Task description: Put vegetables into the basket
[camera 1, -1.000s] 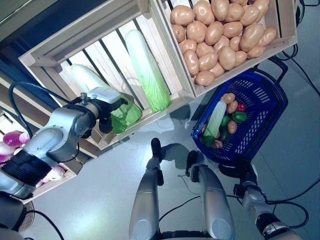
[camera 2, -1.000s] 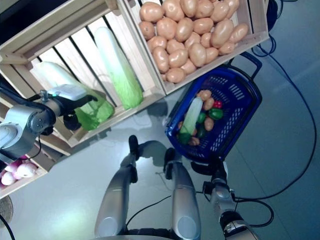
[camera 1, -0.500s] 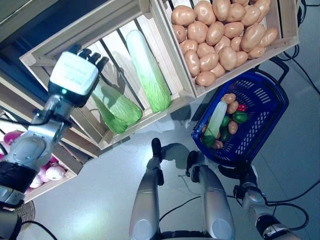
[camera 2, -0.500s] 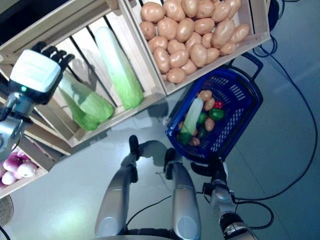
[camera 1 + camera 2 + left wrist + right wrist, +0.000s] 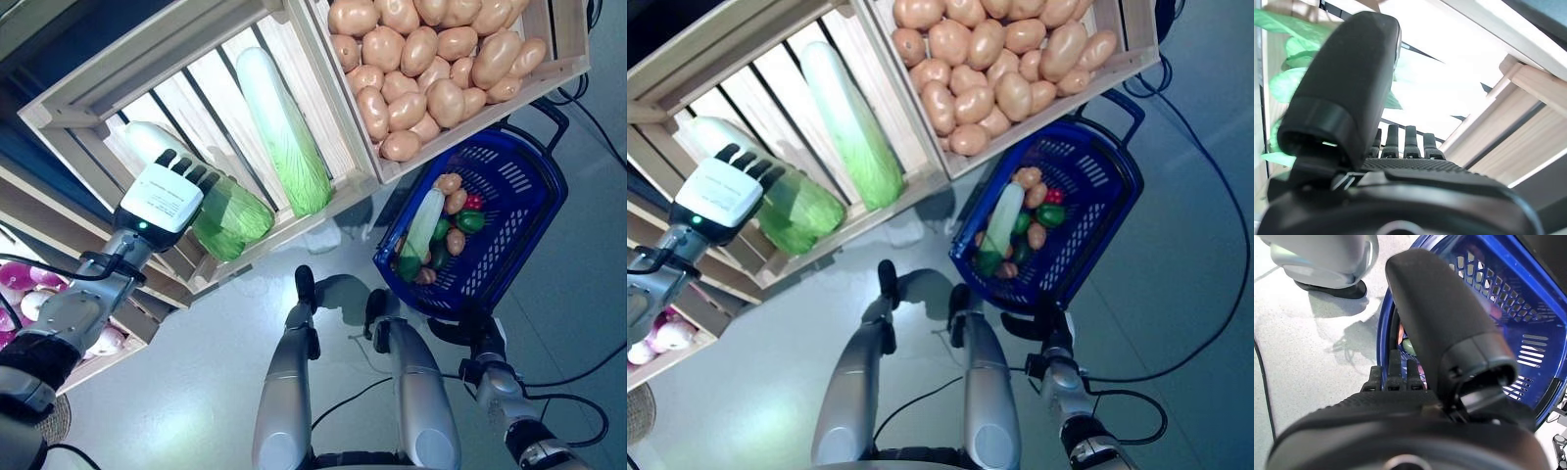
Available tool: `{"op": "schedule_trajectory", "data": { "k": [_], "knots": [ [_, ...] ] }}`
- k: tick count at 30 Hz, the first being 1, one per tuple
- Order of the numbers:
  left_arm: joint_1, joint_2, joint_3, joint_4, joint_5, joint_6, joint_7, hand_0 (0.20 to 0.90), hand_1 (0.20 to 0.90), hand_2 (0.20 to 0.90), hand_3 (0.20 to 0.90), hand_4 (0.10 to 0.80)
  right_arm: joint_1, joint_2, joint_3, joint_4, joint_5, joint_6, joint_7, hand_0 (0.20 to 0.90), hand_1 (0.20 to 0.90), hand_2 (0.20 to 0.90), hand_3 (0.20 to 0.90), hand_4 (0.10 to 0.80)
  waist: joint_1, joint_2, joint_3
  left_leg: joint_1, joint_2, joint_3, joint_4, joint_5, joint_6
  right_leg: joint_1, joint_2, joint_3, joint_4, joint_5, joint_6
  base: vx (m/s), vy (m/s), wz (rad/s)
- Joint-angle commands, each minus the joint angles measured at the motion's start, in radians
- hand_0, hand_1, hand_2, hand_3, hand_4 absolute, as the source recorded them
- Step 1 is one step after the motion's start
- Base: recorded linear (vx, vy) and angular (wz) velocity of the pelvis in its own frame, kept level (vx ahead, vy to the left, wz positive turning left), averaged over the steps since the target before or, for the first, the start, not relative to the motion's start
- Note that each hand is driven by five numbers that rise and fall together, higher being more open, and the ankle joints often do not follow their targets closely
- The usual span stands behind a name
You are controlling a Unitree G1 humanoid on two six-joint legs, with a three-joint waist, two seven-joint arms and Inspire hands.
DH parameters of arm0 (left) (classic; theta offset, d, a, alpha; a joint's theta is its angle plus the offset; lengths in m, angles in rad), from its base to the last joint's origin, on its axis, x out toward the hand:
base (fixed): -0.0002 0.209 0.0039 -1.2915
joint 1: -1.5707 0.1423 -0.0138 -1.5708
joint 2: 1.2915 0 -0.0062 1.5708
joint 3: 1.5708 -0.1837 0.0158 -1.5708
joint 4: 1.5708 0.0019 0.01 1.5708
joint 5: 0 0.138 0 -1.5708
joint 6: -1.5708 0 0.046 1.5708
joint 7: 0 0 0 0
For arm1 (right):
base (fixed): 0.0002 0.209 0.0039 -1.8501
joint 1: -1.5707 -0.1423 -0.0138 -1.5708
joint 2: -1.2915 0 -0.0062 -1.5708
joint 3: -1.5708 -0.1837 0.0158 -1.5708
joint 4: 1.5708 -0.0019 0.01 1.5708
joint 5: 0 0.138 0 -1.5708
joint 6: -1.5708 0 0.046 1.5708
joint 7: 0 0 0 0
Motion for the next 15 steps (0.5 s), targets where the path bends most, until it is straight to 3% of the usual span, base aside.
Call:
{"op": "schedule_trajectory", "data": {
  "k": [1,15],
  "knots": [
    [-0.051,-0.006,0.052,0.012,0.011,0.074,0.044,0.900,0.900,0.900,0.900,0.800,0.038,-0.041,-0.029,-0.046,-0.016,-0.007,-0.014,0.900,0.900,0.900,0.900,0.800,-0.018,0.013,-0.003,-0.029,-0.024,0.029,0.203,-0.213,-0.011,0.036,0.005,0.052,-0.173,0.149,0.068,0.000,0.000,0.00],
    [-0.130,-0.129,-0.012,0.260,0.055,0.069,0.295,0.900,0.900,0.900,0.900,0.800,0.011,-0.049,-0.003,-0.067,-0.035,0.010,-0.049,0.900,0.900,0.900,0.900,0.800,-0.042,-0.007,-0.003,-0.083,-0.012,0.036,0.262,-0.228,-0.007,-0.032,0.010,0.076,-0.114,0.146,0.064,-0.006,0.012,-0.02]
  ]
}}
